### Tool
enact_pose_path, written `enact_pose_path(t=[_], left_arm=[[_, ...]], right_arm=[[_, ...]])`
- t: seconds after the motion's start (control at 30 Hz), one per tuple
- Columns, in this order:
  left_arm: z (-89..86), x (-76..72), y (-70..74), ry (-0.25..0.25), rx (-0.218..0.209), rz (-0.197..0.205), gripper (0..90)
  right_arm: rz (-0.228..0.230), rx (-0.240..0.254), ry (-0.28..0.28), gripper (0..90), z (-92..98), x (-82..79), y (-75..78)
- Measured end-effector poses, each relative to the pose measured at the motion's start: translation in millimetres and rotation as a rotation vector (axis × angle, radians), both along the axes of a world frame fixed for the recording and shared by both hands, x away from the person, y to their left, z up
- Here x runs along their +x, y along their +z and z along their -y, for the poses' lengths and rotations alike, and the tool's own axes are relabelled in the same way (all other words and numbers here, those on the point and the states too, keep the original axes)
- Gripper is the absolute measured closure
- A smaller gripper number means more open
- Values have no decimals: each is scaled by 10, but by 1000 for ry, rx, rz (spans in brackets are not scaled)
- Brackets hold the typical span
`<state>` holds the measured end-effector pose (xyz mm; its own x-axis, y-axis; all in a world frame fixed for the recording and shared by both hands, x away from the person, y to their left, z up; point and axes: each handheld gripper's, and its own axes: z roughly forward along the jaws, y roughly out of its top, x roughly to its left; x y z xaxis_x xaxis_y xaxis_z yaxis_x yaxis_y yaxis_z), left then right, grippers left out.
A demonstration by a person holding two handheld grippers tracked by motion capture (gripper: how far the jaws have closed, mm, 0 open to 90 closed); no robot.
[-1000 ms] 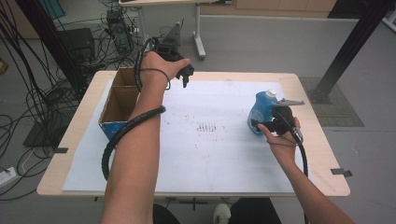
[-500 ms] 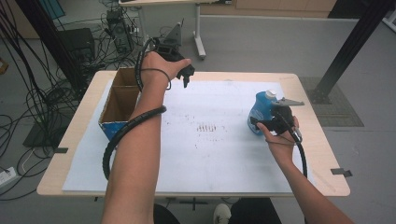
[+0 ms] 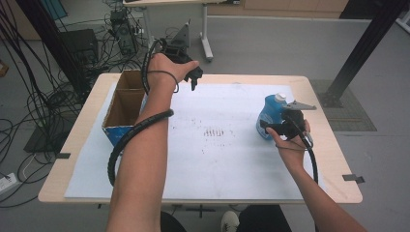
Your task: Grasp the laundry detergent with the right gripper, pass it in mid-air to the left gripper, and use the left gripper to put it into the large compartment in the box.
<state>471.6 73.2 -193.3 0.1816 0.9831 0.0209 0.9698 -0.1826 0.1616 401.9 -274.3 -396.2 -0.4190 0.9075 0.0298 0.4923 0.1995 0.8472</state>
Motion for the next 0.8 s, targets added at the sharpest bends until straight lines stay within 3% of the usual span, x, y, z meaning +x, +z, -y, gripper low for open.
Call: enact_pose_path(t=[0.8], left_arm=[[20,7,14,-2,-3,5,56]], right_arm=[[21,-1,-3,20,-12,-13,10]])
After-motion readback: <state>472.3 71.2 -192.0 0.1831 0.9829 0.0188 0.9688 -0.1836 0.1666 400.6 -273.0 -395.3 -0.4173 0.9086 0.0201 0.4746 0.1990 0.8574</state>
